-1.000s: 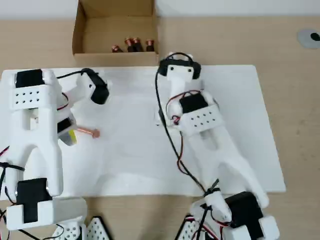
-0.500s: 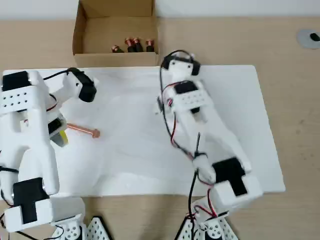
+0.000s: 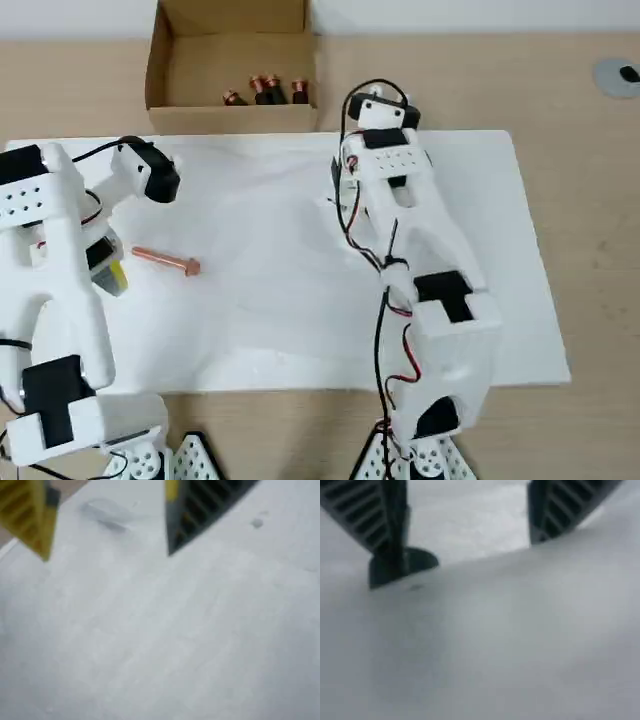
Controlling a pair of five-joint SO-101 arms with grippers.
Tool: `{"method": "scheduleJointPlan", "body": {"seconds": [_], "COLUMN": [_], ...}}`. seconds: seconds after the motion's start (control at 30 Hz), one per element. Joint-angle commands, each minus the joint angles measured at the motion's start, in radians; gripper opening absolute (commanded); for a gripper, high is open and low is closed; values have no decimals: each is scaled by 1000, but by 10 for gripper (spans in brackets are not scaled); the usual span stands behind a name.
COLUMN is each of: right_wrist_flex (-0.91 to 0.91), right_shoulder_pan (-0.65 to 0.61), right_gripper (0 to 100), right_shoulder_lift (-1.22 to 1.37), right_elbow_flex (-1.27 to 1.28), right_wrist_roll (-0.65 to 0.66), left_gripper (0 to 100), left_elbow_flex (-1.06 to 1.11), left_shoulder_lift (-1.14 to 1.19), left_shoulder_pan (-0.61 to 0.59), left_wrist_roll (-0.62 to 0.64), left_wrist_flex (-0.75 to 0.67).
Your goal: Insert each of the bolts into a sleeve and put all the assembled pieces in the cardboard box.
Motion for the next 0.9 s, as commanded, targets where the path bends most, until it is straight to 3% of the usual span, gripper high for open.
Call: {"method": "scheduleJointPlan", "body": {"seconds": [0.0,0.27,0.63,0.87], "right_wrist_flex": [37,55,98,110], "right_shoulder_pan": [33,104,124,128], "right_gripper": [203,203,203,203], "right_shoulder_lift": [1,2,90,214], "right_elbow_flex": [-134,-245,-257,-397], "right_wrist_roll": [3,150,213,219], "left_gripper": [164,164,164,164], "left_elbow_flex": [-44,-44,-44,-44], "left_shoulder_lift": [-5,-5,-5,-5], "left_shoulder_pan": [-17,-17,-17,-58], "left_wrist_roll": [-11,-11,-6,-8], "left_wrist_flex": [11,11,11,11]}}
